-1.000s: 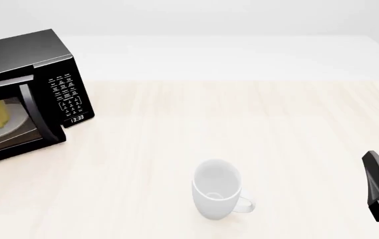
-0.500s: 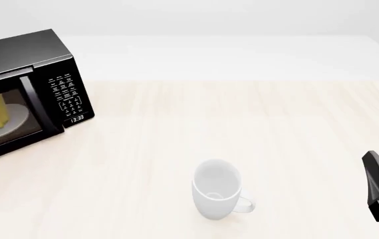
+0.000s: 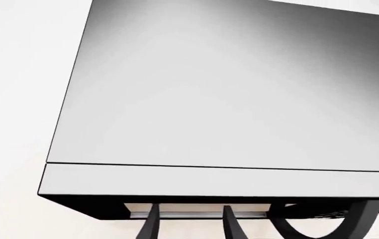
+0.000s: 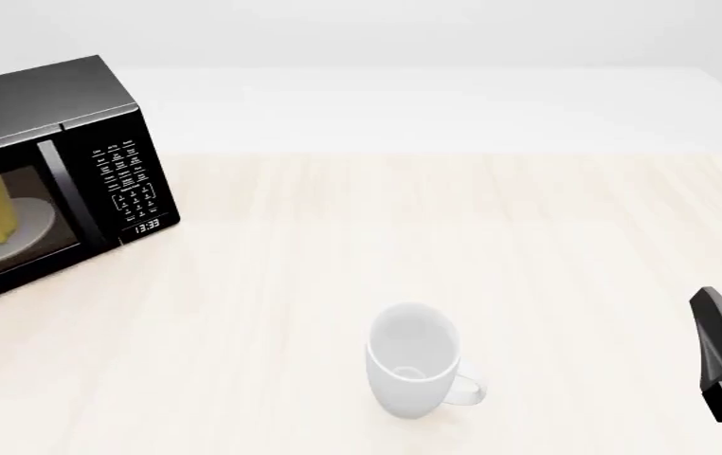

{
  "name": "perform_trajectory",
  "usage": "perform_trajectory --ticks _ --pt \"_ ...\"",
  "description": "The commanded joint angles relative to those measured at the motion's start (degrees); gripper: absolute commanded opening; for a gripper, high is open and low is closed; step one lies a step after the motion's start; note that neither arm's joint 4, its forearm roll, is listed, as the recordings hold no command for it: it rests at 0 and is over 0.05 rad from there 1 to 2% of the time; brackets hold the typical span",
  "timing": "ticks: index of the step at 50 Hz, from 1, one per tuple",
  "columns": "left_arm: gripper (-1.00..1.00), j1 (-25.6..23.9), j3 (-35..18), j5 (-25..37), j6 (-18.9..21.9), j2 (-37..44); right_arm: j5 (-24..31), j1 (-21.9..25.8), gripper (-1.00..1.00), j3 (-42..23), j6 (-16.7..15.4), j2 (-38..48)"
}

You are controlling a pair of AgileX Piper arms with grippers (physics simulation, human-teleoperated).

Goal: Put the yellow and white mug in the microwave and close it.

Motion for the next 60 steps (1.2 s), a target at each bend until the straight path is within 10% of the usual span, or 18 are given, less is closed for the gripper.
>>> perform_trajectory --ticks 1,60 --pt "1.0 -0.3 -2.4 -0.3 1.3 2.7 0.0 0.0 1.0 0.0 0.0 0.0" --pt "1.0 -0.1 5.9 4.8 1.7 -17.3 0.0 0.0 1.0 0.0 0.0 0.0"
